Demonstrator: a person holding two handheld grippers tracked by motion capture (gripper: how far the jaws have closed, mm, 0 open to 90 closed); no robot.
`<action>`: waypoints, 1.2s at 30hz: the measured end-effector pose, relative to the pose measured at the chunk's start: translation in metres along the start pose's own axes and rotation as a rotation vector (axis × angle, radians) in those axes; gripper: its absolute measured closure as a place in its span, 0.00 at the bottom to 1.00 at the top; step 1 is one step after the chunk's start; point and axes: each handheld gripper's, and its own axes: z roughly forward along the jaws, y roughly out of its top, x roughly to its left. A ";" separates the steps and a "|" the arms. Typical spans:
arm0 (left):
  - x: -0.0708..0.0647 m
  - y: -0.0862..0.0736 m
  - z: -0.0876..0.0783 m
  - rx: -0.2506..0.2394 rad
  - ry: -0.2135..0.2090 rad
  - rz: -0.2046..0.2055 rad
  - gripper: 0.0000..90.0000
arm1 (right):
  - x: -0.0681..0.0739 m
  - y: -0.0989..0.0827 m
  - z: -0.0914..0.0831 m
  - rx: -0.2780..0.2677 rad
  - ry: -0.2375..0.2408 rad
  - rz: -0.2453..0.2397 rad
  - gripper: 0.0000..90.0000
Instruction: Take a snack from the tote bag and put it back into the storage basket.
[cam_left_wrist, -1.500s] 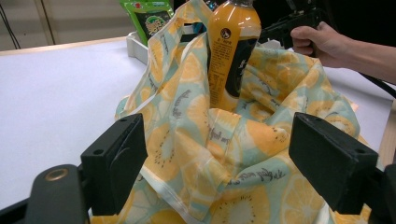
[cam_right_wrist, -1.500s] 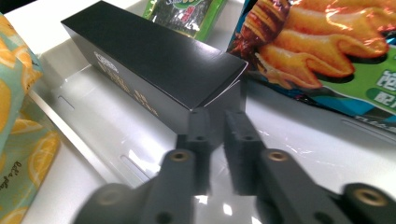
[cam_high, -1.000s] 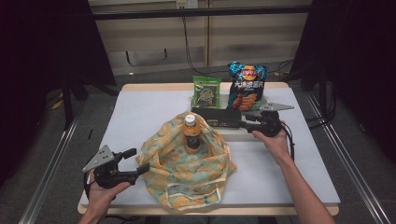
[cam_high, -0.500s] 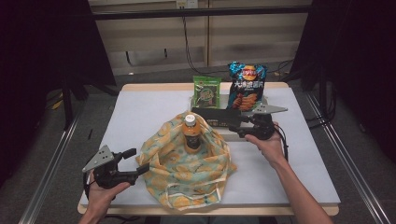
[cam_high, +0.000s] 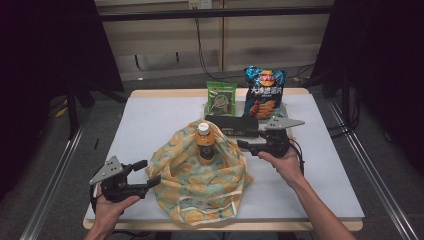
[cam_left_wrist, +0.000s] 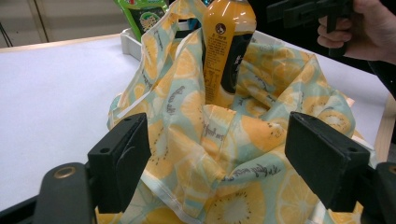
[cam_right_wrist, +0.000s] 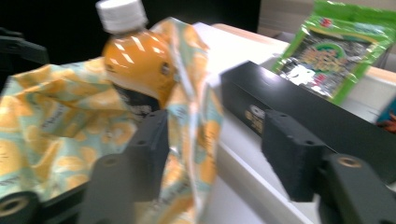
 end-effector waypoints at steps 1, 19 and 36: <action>0.000 0.000 0.000 -0.005 -0.004 -0.008 0.25 | 0.003 0.001 0.001 0.003 0.004 -0.005 0.50; 0.002 0.002 -0.003 -0.019 -0.015 -0.009 0.38 | 0.032 0.015 0.035 0.013 0.128 -0.061 0.53; 0.003 0.001 -0.003 -0.013 -0.005 -0.006 0.38 | 0.033 0.022 0.084 0.032 0.167 -0.061 0.34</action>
